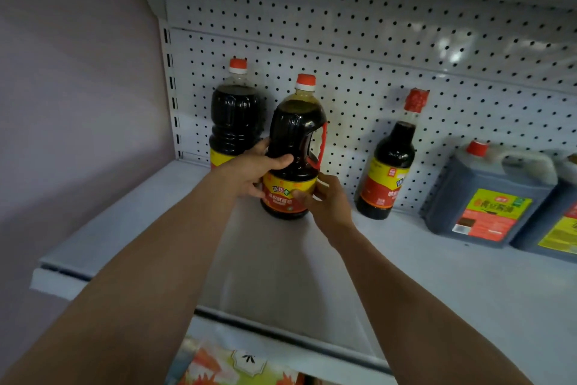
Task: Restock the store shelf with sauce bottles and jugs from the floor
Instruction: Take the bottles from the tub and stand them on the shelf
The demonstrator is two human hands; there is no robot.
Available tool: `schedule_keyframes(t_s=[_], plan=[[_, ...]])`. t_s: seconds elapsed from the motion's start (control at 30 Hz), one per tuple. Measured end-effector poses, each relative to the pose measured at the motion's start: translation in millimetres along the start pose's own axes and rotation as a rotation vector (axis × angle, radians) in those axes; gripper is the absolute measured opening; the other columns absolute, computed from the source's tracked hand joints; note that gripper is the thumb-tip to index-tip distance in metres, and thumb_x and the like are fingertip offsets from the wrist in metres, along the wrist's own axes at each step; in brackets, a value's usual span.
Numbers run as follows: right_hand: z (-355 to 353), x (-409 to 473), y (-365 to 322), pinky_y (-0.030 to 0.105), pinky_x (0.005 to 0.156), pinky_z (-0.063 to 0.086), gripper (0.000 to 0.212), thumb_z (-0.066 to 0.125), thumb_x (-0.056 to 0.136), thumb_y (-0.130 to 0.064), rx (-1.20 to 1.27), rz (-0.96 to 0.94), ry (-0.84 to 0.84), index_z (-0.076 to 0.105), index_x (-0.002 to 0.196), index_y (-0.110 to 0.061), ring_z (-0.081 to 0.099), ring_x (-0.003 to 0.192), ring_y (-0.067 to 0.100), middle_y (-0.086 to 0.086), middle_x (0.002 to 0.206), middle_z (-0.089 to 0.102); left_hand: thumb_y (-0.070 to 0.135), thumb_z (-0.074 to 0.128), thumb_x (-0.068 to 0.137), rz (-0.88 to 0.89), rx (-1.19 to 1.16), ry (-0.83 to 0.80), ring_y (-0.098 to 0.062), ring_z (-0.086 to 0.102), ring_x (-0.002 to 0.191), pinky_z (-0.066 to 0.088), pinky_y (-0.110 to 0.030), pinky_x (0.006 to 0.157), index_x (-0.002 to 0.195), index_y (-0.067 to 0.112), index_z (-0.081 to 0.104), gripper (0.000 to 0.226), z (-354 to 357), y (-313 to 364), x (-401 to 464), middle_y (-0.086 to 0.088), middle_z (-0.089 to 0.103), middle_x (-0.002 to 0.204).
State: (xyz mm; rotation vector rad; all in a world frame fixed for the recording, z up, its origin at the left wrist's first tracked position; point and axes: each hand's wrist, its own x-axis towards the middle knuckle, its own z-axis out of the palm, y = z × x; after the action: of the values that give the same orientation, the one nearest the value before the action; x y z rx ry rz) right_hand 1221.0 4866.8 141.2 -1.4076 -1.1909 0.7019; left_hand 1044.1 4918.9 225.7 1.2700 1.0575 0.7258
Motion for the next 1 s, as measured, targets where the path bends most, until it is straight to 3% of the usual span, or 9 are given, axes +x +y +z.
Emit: schedule_keyframes(t_s=[0.17, 0.4, 0.77, 0.93, 1.0], plan=[[5, 18, 8, 0.044, 0.097, 0.057, 0.064, 0.089, 0.077, -0.034, 0.004, -0.005, 0.008, 0.052, 0.129, -0.025, 0.065, 0.115, 0.014, -0.003, 0.121, 0.069, 0.030, 0.075, 0.087, 0.017, -0.032, 0.014, -0.028, 0.048, 0.126, 0.048, -0.052, 0.090, 0.145, 0.050, 0.037, 0.072, -1, 0, 14, 0.000, 0.047, 0.148], [12, 37, 7, 0.048, 0.099, 0.056, 0.068, 0.088, 0.077, -0.034, 0.029, 0.022, -0.024, 0.051, 0.133, -0.025, 0.063, 0.118, 0.017, -0.008, 0.119, 0.065, 0.042, 0.076, 0.084, 0.028, 0.050, 0.056, -0.036, 0.031, 0.144, 0.028, -0.065, 0.106, 0.145, 0.058, 0.028, 0.079, -10, 3, 32, 0.000, 0.034, 0.158], [17, 47, 11, 0.048, 0.101, 0.055, 0.063, 0.087, 0.078, -0.031, 0.050, 0.035, -0.046, 0.051, 0.130, -0.028, 0.062, 0.122, 0.020, -0.009, 0.116, 0.065, 0.038, 0.077, 0.084, 0.054, 0.026, 0.086, -0.034, 0.039, 0.140, 0.034, -0.065, 0.109, 0.142, 0.055, 0.033, 0.075, -15, -1, 46, 0.000, 0.041, 0.153], [17, 50, 13, 0.044, 0.099, 0.056, 0.062, 0.088, 0.078, -0.030, 0.035, 0.043, -0.048, 0.051, 0.126, -0.034, 0.064, 0.119, 0.018, -0.006, 0.119, 0.069, 0.037, 0.076, 0.085, 0.051, 0.020, 0.110, -0.032, 0.037, 0.141, 0.035, -0.059, 0.108, 0.145, 0.055, 0.033, 0.076, -11, -1, 43, 0.002, 0.039, 0.155], [16, 46, 6, 0.036, 0.094, 0.056, 0.064, 0.086, 0.080, -0.031, 0.009, 0.056, -0.066, 0.050, 0.132, -0.032, 0.064, 0.116, 0.017, -0.003, 0.122, 0.067, 0.037, 0.075, 0.086, 0.081, 0.065, 0.180, -0.033, 0.040, 0.140, 0.037, -0.053, 0.108, 0.145, 0.049, 0.038, 0.070, -4, 4, 36, 0.000, 0.043, 0.153]])
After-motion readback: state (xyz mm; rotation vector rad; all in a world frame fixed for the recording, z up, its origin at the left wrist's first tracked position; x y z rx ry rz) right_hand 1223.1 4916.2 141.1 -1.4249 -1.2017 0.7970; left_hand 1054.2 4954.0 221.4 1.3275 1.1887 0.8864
